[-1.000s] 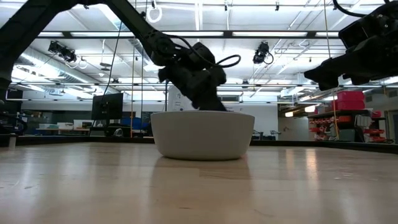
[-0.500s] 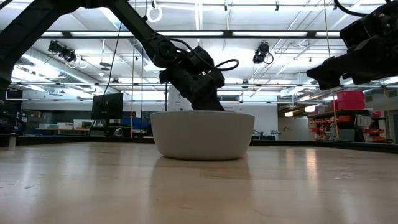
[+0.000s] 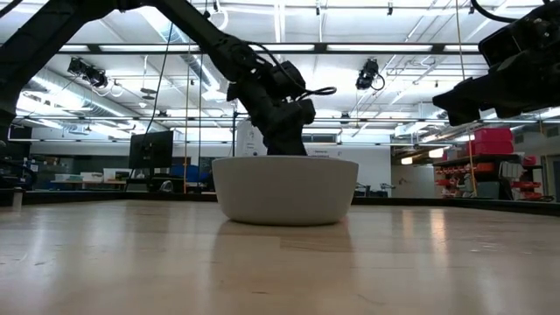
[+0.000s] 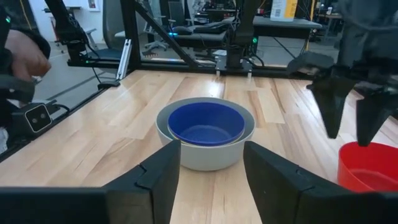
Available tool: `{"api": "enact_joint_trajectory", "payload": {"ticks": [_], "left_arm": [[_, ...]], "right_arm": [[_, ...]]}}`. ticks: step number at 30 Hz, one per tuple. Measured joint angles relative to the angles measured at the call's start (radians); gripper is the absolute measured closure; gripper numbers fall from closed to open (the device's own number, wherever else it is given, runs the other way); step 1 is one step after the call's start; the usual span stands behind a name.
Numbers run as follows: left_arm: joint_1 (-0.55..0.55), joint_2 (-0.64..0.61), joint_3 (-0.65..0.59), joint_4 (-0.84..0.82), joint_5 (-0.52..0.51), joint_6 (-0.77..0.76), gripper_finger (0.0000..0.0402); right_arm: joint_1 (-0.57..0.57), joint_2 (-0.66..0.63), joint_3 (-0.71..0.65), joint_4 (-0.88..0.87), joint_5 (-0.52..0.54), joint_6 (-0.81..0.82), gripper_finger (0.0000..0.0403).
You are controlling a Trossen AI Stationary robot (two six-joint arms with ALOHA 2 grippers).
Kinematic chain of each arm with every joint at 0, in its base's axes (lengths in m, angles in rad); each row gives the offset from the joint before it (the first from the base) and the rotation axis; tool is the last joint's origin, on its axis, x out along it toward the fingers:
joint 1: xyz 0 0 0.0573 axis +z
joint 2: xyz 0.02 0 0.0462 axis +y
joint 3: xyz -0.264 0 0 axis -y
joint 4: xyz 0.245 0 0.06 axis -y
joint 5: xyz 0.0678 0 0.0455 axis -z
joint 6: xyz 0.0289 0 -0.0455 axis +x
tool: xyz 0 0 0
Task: Nest bowls inside each other
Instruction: Stack the red bowl on the dark blue bowl
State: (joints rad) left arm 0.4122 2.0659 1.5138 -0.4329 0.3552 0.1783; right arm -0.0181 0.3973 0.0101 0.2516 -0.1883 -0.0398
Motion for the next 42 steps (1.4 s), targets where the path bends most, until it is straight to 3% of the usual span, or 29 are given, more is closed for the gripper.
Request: {"api": "enact_joint_trajectory", "payload": {"ticks": [7, 12, 16, 28, 35, 42], "left_arm": [[0.0, 0.001, 0.044, -0.053, 0.015, 0.037, 0.0194], [0.003, 0.071, 0.077, -0.079, 0.061, 0.048, 0.0194], [-0.012, 0.102, 0.135, -0.154, -0.038, 0.094, 0.0194], [-0.016, 0.121, 0.176, -0.211, -0.023, 0.114, 0.0212], [-0.023, 0.13, 0.176, -0.204, -0.071, 0.122, 0.0246], [-0.02, 0.13, 0.175, -0.216, -0.102, 0.125, 0.0253]], "right_arm": [[0.0, 0.0, 0.0, 0.001, 0.0, -0.002, 0.0231], [0.0, 0.0, 0.0, 0.001, -0.003, -0.002, 0.0239], [0.0, 0.0, 0.0, 0.0, -0.026, -0.002, 0.0247], [0.0, -0.003, 0.0, -0.001, -0.026, 0.003, 0.0268], [0.0, -0.003, 0.0, -0.001, -0.026, 0.006, 0.0277], [0.0, -0.003, 0.0, -0.001, -0.026, 0.006, 0.0276]]}}
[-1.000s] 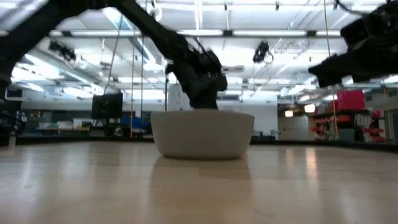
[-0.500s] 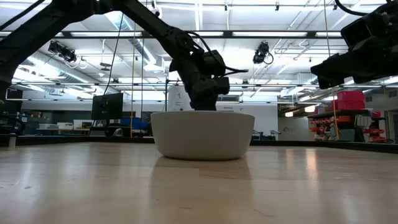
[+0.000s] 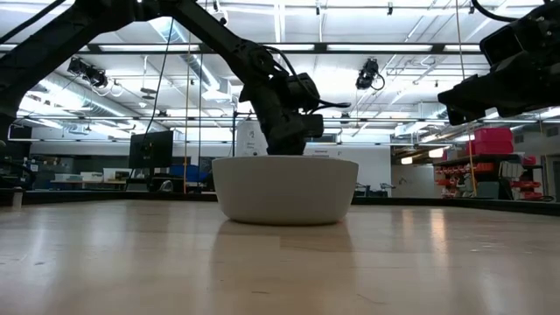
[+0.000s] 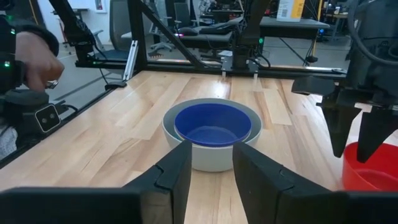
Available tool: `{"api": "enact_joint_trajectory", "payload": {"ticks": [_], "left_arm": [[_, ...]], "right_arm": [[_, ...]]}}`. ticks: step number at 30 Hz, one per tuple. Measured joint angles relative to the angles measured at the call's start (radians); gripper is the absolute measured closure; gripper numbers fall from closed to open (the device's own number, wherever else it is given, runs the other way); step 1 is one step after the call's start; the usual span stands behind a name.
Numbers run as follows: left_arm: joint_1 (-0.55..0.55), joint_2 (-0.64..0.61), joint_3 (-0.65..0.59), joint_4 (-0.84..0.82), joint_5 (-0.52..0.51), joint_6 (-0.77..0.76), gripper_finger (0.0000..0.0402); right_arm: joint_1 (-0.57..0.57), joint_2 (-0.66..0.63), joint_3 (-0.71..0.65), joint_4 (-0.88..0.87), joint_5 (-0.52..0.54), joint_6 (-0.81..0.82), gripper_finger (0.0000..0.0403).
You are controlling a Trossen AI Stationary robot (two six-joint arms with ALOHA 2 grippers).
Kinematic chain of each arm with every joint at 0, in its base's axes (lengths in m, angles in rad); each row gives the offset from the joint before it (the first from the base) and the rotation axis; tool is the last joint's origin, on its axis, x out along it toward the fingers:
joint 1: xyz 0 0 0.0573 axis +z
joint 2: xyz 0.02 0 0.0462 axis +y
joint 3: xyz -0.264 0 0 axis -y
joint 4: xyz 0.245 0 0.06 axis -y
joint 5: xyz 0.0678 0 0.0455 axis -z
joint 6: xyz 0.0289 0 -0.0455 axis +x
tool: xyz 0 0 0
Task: Nest bowls inside each other
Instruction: Stack the red bowl on the dark blue bowl
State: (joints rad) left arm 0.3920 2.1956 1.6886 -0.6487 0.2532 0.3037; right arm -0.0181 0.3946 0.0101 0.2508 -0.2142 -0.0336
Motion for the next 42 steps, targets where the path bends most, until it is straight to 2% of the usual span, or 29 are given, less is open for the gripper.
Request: {"api": "enact_joint_trajectory", "payload": {"ticks": [4, 9, 14, 23, 26, 29, 34, 38, 42], "left_arm": [[0.001, 0.0, 0.0, -0.009, -0.007, 0.023, 0.0286], [0.002, -0.002, 0.001, -0.009, -0.016, 0.045, 0.0384], [0.002, -0.004, 0.002, 0.003, -0.086, 0.063, 0.0394], [-0.029, -0.02, -0.001, 0.119, -0.115, 0.073, 0.0396], [-0.057, -0.06, -0.003, 0.158, -0.135, 0.084, 0.0396], [-0.074, -0.137, -0.026, 0.22, -0.109, 0.089, 0.0396], [-0.092, -0.327, -0.191, 0.425, -0.034, 0.052, 0.0396], [-0.104, -0.514, -0.416, 0.623, 0.029, -0.003, 0.0396], [-0.139, -0.683, -0.646, 0.716, 0.032, -0.032, 0.0396]], "right_arm": [[0.0, 0.0, 0.0, 0.0, 0.0, 0.0, 0.0268], [0.0, 0.0, 0.0, 0.0, 0.0, 0.0, 0.0258], [0.0, 0.0, 0.0, 0.0, 0.0, 0.0, 0.0248], [0.0, 0.0, 0.0, -0.017, -0.003, 0.022, 0.0231], [0.0, 0.0, 0.0, -0.027, -0.006, 0.027, 0.0226], [0.0, -0.002, 0.0, -0.032, -0.007, 0.027, 0.022], [0.0, -0.004, 0.0, -0.039, -0.008, 0.025, 0.021], [0.0, -0.004, 0.0, -0.039, -0.008, 0.012, 0.0202], [0.0, -0.004, 0.0, -0.031, -0.007, -0.005, 0.0194]]}}
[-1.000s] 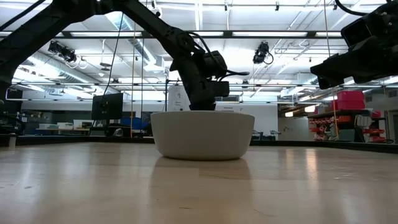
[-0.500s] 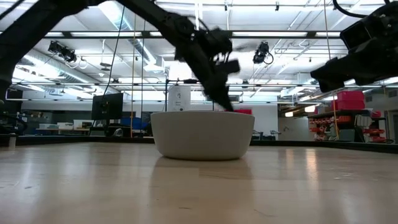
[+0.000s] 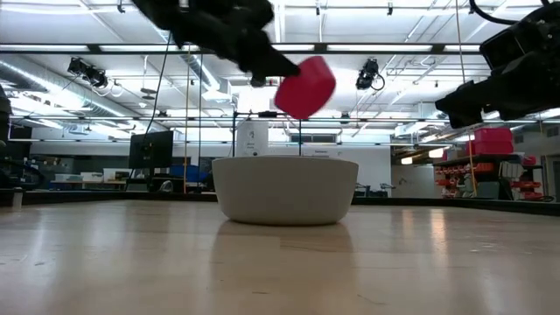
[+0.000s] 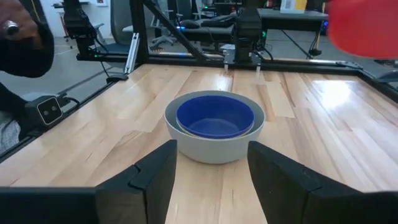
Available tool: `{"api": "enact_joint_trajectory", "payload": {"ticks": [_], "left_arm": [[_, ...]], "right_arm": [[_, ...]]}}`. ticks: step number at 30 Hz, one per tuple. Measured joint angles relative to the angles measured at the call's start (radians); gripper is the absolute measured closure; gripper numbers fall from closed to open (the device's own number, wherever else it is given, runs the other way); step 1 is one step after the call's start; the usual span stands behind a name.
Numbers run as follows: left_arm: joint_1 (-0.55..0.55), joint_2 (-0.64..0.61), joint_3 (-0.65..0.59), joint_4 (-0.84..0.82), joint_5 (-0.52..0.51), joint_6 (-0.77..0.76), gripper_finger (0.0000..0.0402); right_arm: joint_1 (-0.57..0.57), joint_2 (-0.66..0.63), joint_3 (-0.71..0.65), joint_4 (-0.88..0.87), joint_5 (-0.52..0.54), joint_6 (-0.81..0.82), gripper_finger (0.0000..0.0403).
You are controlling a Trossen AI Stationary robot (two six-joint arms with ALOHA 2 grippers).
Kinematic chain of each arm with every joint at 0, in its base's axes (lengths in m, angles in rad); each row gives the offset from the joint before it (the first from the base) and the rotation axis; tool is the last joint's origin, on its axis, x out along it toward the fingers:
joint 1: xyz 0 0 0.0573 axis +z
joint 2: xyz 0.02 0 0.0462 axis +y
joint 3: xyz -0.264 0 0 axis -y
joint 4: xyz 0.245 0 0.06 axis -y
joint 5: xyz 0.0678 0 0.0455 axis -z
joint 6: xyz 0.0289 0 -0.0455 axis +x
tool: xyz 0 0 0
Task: Nest bowls inside each other
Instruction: Stack the red bowl on the dark blue bowl
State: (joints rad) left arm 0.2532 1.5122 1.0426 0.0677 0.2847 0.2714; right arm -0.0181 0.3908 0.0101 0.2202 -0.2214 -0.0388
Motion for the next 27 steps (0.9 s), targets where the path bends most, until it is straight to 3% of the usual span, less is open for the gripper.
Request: {"api": "enact_joint_trajectory", "payload": {"ticks": [6, 11, 16, 22, 27], "left_arm": [[-0.132, -0.186, -0.239, 0.091, -0.093, -0.026, 0.0396], [-0.264, -0.228, -0.359, 0.229, -0.171, -0.056, 0.0396], [-0.358, -0.23, -0.41, 0.301, -0.246, -0.052, 0.0396], [-0.408, -0.23, -0.491, 0.369, -0.276, -0.092, 0.0396], [-0.43, -0.217, -0.557, 0.529, -0.267, -0.096, 0.0396]], "right_arm": [[0.0, 0.0, 0.0, 0.043, 0.001, -0.034, 0.0184], [0.0, 0.0, 0.0, 0.054, 0.032, -0.045, 0.0177], [-0.001, 0.0, 0.0, 0.079, 0.086, 0.133, 0.017], [0.001, 0.0, 0.0, 0.093, -0.153, 0.057, 0.016], [0.0, 0.0, 0.0, 0.113, -0.174, 0.042, 0.015]]}}
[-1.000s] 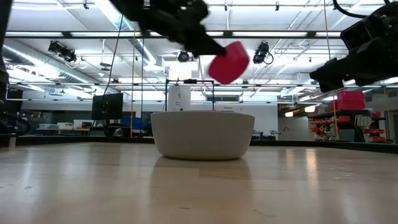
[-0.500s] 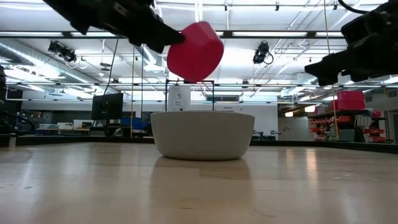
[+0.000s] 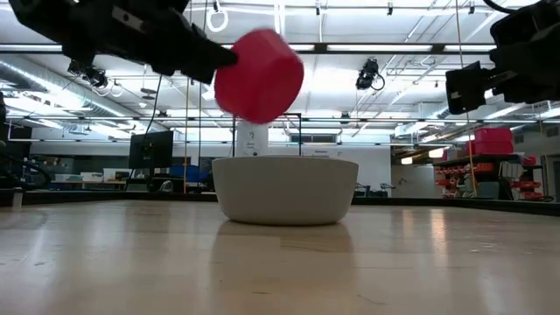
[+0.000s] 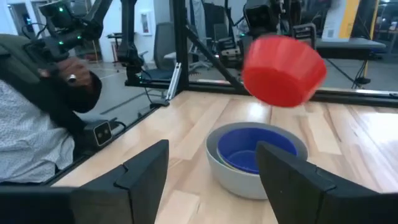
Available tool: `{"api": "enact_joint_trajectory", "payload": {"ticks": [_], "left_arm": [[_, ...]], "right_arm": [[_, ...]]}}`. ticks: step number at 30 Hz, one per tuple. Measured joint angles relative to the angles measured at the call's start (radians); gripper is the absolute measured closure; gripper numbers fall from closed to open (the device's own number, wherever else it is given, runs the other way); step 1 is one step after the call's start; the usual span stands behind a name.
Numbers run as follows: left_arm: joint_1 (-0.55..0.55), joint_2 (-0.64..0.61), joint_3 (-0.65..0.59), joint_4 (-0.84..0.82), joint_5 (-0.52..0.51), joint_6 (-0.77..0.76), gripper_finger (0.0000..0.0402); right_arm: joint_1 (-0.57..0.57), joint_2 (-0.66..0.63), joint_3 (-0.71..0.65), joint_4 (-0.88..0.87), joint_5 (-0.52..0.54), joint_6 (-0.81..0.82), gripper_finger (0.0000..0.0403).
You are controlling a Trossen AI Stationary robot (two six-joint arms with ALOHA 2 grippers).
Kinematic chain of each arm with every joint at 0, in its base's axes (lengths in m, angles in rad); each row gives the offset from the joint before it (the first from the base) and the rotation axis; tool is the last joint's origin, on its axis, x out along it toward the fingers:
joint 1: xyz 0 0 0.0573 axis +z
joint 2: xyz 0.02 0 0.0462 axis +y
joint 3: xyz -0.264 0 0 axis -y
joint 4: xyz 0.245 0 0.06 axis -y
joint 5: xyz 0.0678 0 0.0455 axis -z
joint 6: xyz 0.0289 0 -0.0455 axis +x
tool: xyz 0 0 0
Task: Nest bowls inside each other
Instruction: Stack the red bowl on the dark blue bowl
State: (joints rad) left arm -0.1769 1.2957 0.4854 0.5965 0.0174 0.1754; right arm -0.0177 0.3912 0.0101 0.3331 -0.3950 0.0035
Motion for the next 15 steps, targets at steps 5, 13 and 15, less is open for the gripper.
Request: {"api": "enact_joint_trajectory", "payload": {"ticks": [5, 13, 15], "left_arm": [[-0.004, 0.07, 0.003, 0.13, 0.071, -0.004, 0.0396], [0.001, 0.249, 0.079, 0.16, 0.088, -0.012, 0.0396], [0.014, 0.26, 0.094, 0.142, 0.095, -0.015, 0.0396]], "right_arm": [[0.0, 0.0, 0.0, 0.011, 0.0, -0.001, 0.0142], [0.0, 0.0, 0.0, 0.007, 0.0, 0.007, 0.0134], [0.0, 0.0, 0.0, 0.007, 0.0, 0.008, 0.0132]]}}
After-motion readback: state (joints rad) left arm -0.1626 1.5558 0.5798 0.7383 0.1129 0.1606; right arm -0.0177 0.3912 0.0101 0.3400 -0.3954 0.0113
